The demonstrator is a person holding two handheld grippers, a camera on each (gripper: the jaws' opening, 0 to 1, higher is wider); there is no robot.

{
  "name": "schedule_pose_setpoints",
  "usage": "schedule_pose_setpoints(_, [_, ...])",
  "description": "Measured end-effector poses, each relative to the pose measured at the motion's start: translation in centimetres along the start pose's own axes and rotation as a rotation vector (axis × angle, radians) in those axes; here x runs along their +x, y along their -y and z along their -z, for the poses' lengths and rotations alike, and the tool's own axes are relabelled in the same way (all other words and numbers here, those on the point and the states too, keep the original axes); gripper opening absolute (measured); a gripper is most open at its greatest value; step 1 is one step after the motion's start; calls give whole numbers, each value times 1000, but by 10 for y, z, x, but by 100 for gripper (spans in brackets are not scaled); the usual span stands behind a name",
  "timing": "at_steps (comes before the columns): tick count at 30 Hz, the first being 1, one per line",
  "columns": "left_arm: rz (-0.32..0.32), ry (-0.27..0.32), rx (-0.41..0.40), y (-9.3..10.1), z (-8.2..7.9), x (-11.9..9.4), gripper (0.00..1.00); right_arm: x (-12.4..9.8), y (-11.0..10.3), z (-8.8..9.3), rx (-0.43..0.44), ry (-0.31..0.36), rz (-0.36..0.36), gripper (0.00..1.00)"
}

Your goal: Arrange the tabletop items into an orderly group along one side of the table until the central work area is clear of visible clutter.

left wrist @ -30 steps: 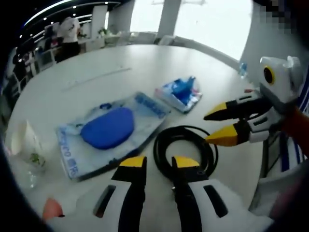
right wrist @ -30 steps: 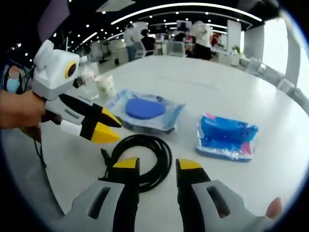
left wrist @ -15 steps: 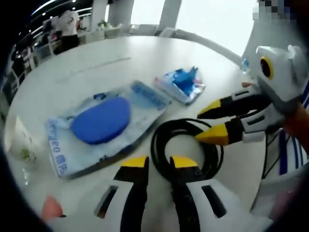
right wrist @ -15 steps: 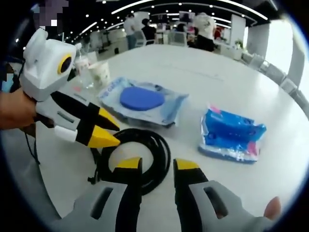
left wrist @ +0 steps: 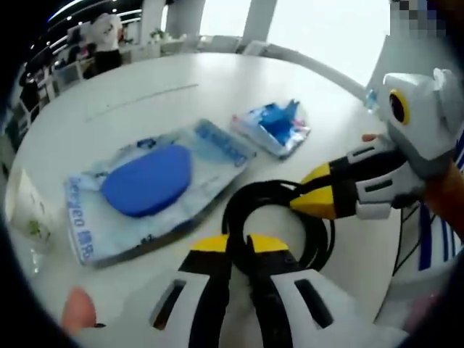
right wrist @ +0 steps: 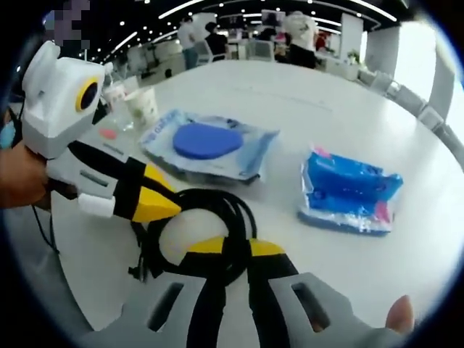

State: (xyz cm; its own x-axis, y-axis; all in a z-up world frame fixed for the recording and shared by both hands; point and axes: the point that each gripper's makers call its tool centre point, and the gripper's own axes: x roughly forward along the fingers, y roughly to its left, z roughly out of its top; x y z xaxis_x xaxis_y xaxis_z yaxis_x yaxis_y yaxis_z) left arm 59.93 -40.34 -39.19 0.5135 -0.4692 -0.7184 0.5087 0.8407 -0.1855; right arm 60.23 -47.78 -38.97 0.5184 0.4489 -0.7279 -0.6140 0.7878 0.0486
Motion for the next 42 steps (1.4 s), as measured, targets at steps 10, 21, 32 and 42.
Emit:
schedule_pose_setpoints(10, [21,-2,-13,14,-7,4,4,-13,12,-1,31,18,20,5])
schedule_pose_setpoints(21, [41,-5,12,28,-16,11,4,-19,29,3,43,16,41,5])
schedule_pose_setpoints(32, [51,-12,40,32,-12,18,6,-15,34,14,68,-8,33,6])
schedule_pose_setpoints(42, [51,-1,72,31,-11,17,9,-15,33,14,66,-7,39,7])
